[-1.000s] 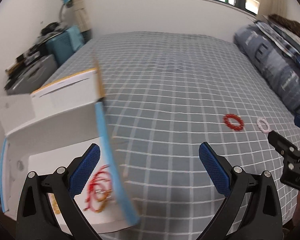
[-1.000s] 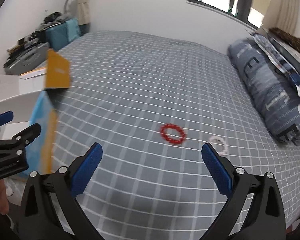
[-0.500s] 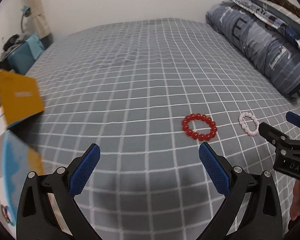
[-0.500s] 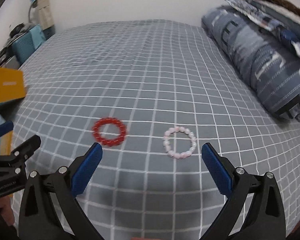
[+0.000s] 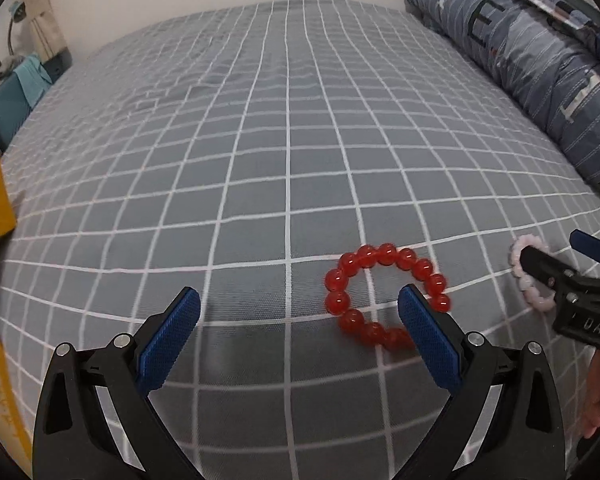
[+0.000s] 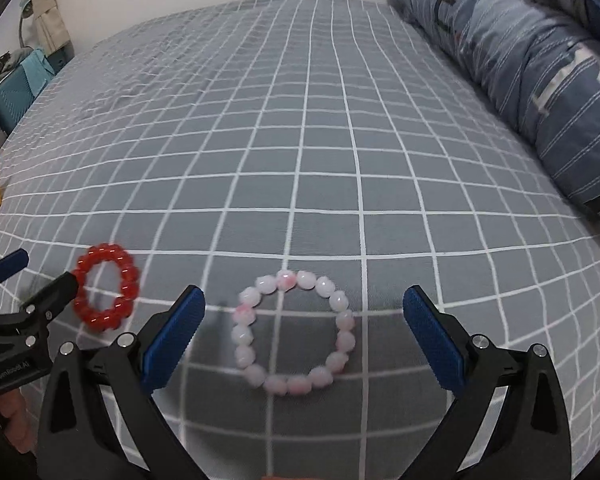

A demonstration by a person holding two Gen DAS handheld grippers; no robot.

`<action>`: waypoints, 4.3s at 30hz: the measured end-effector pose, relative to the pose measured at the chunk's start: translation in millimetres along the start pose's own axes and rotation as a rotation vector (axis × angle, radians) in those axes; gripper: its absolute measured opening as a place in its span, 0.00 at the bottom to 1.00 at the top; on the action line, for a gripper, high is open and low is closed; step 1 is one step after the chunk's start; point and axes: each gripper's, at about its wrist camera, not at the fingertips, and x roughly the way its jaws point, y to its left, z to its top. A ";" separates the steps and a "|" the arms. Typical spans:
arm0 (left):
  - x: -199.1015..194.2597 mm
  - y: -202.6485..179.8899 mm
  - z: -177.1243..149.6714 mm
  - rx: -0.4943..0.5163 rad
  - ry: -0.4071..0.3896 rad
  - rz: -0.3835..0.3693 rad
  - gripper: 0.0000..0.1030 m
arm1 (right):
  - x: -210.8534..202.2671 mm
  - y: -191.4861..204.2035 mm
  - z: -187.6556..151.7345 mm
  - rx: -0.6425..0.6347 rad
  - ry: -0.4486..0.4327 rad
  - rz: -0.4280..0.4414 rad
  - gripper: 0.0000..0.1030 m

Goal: Organize jewelry
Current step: 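Grasp the red bead bracelet with the left tool while the right tool grasps the pink-white bracelet, then lift and carry the red and pink-white bracelets over the white box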

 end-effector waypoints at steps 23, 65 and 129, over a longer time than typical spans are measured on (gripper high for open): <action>19.0 3.2 -3.5 0.009 0.043 -0.018 0.40 | 19.7 3.2 3.1 -0.040 0.048 0.001 0.44; -52.3 9.1 -6.5 -0.029 -0.072 -0.102 0.13 | -41.2 0.5 6.9 0.016 -0.075 -0.022 0.18; -221.6 111.5 -107.8 -0.103 -0.153 0.015 0.13 | -174.4 98.0 -101.8 -0.041 -0.157 0.084 0.18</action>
